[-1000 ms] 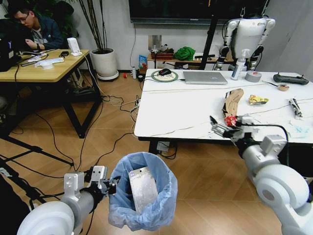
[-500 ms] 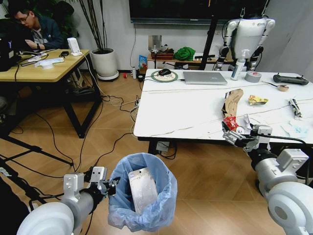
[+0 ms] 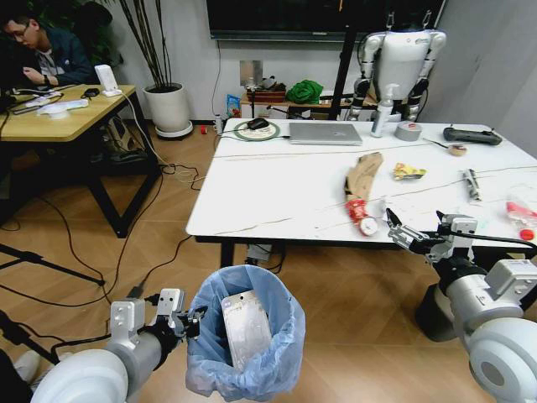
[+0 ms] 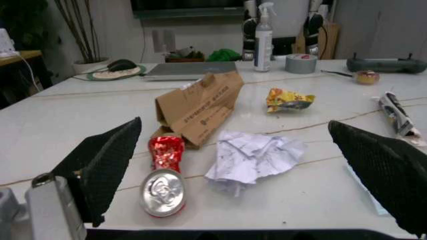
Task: Pick up the trash bin and place the trash from the table into it.
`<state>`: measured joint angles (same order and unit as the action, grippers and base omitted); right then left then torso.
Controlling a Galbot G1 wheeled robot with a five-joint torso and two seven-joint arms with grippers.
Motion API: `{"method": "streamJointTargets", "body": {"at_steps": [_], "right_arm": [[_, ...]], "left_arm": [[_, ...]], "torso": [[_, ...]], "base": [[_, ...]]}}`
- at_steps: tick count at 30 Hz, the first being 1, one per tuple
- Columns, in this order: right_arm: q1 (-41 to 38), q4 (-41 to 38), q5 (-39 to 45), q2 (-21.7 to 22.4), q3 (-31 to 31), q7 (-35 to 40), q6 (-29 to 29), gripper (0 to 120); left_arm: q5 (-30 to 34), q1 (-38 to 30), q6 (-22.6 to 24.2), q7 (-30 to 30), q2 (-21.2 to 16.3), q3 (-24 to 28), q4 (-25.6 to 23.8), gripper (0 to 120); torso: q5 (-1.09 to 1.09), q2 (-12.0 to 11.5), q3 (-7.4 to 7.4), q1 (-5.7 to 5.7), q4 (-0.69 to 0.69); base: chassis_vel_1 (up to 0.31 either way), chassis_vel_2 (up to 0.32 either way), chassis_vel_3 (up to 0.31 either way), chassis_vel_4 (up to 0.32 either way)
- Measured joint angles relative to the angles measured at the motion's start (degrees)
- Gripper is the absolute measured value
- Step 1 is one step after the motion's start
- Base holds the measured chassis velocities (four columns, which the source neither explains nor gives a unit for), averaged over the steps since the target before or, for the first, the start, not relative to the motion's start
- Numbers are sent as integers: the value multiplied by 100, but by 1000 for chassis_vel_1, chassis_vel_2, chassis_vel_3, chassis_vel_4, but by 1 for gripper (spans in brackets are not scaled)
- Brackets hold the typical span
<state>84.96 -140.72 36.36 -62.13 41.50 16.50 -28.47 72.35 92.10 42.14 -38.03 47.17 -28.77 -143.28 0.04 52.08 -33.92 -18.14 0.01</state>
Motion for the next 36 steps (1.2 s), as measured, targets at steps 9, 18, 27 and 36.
{"method": "streamJointTargets", "body": {"at_steps": [9, 18, 27, 36], "right_arm": [[9, -81, -86, -88, -455, 160, 42, 100], [-259, 141, 52, 146, -1208, 108, 6, 100], [-1229, 920, 729, 488, -1629, 392, -96, 100], [-1769, 977, 2080, 327, -2196, 1182, -242, 100]], "left_arm": [[-40, 24, 0, 18, 14, 13, 0, 0], [-223, 58, 0, 140, 55, 122, 0, 0], [-307, 130, 0, 286, 12, 152, 3, 0], [-311, 268, 0, 292, -7, 76, 5, 0]], "torso": [[-1, 0, 0, 0, -2], [-8, 0, 0, 0, 0], [-3, 0, -1, 0, 0], [-4, 0, -1, 0, 0]], "base": [[-170, -177, 173, 155], [14, 16, -8, -9], [0, 0, 0, 0], [0, 0, 0, 0]]}}
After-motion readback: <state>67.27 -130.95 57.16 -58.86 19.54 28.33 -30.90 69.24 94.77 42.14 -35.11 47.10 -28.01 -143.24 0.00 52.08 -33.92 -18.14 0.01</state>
